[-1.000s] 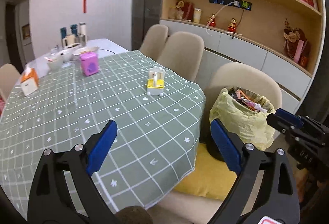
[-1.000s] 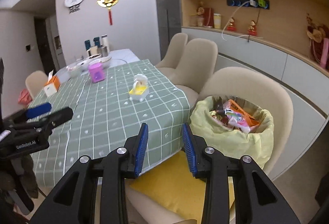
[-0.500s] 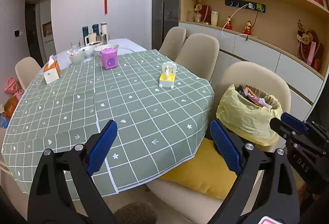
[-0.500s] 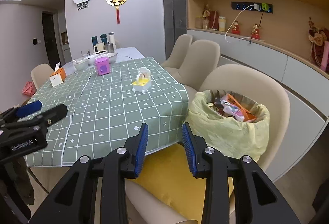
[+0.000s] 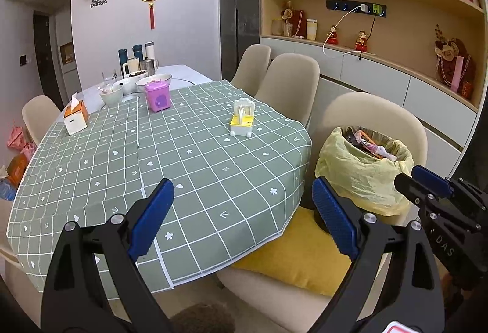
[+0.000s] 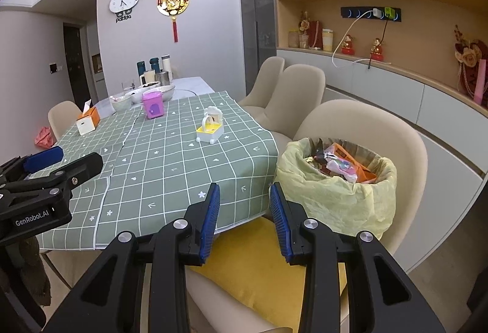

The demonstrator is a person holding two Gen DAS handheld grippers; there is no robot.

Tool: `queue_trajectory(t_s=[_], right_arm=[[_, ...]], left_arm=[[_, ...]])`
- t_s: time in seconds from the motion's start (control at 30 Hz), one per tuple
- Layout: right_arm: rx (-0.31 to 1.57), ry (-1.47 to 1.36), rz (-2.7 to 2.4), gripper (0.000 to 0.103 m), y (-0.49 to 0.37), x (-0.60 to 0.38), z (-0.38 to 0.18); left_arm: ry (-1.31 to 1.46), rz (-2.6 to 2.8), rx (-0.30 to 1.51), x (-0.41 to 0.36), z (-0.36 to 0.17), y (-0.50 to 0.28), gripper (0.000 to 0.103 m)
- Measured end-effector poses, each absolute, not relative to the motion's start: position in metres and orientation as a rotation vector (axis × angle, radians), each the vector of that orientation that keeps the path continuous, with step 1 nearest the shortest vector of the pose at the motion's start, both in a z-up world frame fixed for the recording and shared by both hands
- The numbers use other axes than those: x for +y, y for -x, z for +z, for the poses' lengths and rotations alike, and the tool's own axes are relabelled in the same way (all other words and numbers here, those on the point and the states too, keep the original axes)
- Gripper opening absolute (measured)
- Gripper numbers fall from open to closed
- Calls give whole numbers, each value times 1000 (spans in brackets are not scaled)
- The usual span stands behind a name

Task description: Collect trash

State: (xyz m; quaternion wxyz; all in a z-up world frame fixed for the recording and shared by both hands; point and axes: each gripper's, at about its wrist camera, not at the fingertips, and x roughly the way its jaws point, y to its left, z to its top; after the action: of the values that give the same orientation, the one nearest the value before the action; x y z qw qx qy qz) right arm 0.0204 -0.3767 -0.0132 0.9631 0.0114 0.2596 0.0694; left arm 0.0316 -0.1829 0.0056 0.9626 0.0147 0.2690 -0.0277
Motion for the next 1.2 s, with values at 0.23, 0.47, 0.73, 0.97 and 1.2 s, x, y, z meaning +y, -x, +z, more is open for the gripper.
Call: queue_trajectory(t_s=[0.23, 0.47, 0.73, 0.97, 1.2], right_arm=[[528, -14, 140, 33, -20, -379, -13], [525, -18, 138, 33, -19, -384, -12], [523, -24, 122, 33, -14, -392, -13], [525, -34, 110, 33, -11, -397, -14], [523, -38, 106, 33, -9, -399, -13]], left_arm=[[-26, -58, 551, -186, 5, -29, 88], [-30, -64, 554, -191, 3, -28, 88], [-33, -72, 556, -200, 3, -29, 88], [-38, -78, 565, -206, 1, -28, 88], [-48, -78, 554, -211, 1, -26, 88]])
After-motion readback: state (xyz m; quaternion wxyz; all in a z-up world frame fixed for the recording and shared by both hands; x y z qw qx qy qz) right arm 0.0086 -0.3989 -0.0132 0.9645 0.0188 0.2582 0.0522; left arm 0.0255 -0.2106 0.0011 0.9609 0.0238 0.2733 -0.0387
